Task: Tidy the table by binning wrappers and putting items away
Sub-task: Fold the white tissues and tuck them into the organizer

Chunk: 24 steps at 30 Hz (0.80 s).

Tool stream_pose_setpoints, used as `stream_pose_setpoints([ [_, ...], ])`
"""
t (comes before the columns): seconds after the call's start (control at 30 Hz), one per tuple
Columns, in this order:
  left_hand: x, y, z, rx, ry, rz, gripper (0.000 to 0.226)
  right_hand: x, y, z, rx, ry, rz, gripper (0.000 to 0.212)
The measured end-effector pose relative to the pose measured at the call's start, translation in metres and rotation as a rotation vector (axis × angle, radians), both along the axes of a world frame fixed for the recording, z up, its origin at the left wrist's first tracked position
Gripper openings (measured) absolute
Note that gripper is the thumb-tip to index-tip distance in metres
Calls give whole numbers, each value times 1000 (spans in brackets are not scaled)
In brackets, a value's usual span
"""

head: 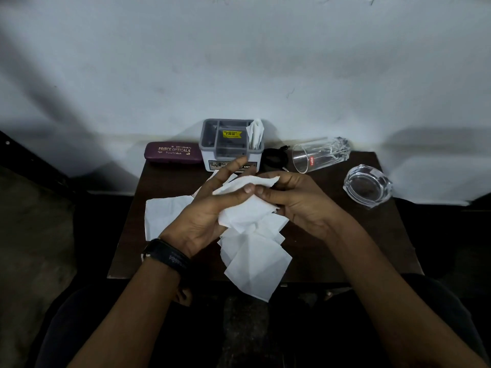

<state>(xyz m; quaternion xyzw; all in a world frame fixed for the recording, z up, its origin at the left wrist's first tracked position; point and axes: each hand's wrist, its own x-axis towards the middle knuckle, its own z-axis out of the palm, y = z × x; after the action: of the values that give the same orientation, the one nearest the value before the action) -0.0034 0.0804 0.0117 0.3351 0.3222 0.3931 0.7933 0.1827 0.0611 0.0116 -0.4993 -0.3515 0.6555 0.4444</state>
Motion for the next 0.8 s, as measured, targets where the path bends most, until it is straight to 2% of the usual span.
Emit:
stream_pose_setpoints([
  [0.13,0,0,-6,72,57,-64,62,-1,3,-4,63,-265,-13,27],
  [0.23,-1,3,-8,64,85,-29,67,2,3,-6,71,-330,1,16],
  [0.33,-2,5,-4,65,150,61,65,11,5,-6,14,-296,-49,18],
  [0.37,-3,7,-4,53,175,114,64,17,7,-8,20,-365,-63,19],
  [0.47,-9,12,-8,96,404,269,65,43,11,-22,61,-925,-4,29],
  [0.53,-11,12,-11,194,631,303,67,48,11,-32,65,-1158,109,39],
  [0.6,-11,11,-14,227,740,298,65,41,8,-41,-6,-1241,173,53],
  [0.67,-12,10,-16,201,760,292,66,29,7,-48,-47,-1329,149,62],
  [0.73,-15,12,-17,192,775,317,67,17,7,-44,56,-1437,59,59],
  [0.8,-20,15,-18,188,774,350,66,7,6,-36,275,-1341,88,52],
])
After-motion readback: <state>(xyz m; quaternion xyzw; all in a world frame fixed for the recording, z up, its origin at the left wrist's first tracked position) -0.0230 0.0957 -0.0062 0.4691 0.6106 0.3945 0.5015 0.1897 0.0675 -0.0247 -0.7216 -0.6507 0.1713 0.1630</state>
